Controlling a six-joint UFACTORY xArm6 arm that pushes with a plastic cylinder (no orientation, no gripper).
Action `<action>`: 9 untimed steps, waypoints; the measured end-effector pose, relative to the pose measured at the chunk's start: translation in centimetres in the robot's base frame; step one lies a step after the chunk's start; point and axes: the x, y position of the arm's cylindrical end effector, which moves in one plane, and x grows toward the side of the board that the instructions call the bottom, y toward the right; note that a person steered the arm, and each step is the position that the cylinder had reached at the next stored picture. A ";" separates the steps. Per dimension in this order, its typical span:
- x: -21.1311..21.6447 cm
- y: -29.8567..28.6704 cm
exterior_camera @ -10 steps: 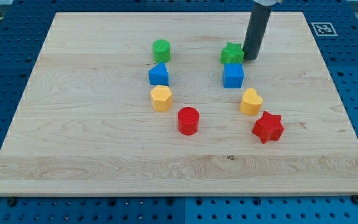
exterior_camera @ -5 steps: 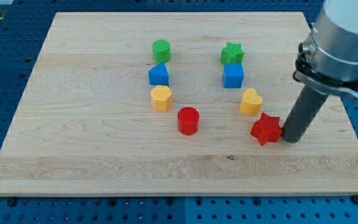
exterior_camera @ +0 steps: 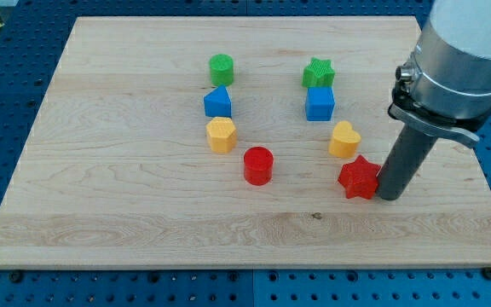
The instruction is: Push the red star slightly left
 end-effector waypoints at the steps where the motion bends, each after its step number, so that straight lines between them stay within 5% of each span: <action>1: 0.0 -0.3; 9: 0.6 -5.1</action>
